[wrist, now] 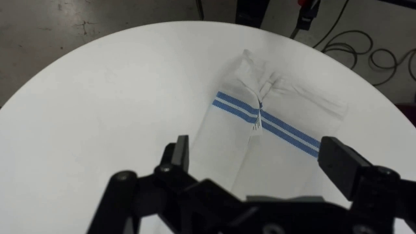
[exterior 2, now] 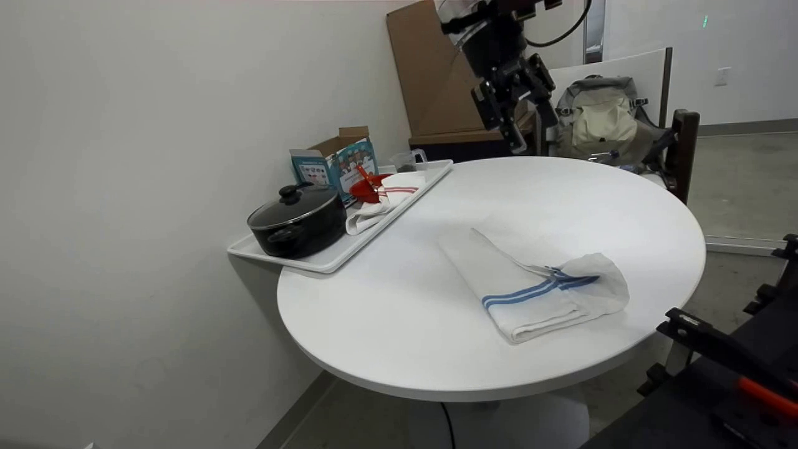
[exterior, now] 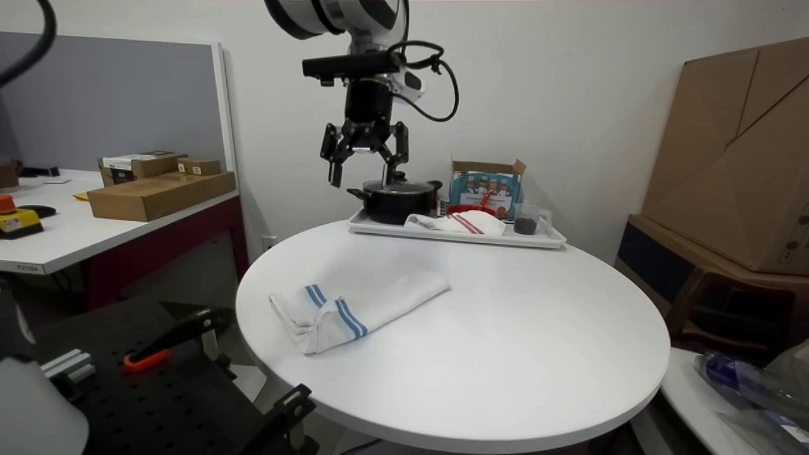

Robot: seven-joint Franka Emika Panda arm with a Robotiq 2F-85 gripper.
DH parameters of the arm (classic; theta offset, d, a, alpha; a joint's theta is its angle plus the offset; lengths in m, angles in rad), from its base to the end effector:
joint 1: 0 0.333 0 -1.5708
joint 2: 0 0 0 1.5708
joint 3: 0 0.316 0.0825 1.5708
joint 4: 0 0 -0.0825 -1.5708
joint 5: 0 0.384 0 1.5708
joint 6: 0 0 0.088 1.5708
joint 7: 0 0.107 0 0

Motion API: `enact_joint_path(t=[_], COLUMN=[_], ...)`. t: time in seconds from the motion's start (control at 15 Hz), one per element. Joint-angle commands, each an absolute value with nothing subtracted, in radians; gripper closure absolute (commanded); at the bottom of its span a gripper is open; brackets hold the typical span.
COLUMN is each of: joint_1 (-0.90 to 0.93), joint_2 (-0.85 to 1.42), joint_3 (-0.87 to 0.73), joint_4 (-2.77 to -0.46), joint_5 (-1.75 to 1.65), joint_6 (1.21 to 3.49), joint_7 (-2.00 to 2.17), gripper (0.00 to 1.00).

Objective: Fold the towel twice

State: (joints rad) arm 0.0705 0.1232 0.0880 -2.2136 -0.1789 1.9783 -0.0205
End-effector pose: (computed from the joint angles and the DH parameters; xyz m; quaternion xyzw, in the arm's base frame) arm 0.4957 0.0679 0.2995 0.9721 0.1375 -0.1719 0.0811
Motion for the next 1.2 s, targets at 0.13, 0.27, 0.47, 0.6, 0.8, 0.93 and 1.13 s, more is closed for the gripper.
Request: enact_joint_path(t=[0.13, 0.27, 0.47, 0.6, 0.8, 0.93, 1.13], joint_1=[0.048, 0.052, 0.060, 0.058, 0.035, 0.024, 0.012], joint_2=[0.165, 0.193, 0.244, 0.280, 0.312, 0.324, 0.364], joint_3=[0.037, 0.018, 0.003, 0.008, 0.028, 0.033, 0.031], joint_4=[-2.026, -1.949, -1.840, -1.775, -1.709, -1.684, -1.636], joint_5=[-0.250, -0.364, -0.512, -0.524, -0.440, -0.423, -0.434], joint_6=[1.898, 1.904, 1.911, 1.880, 1.863, 1.879, 1.871], joint_7=[0.009, 0.042, 0.051, -0.027, -0.243, -0.367, -0.546], gripper=[0.00, 0.00, 0.00, 0.00, 0.00, 0.00, 0.00])
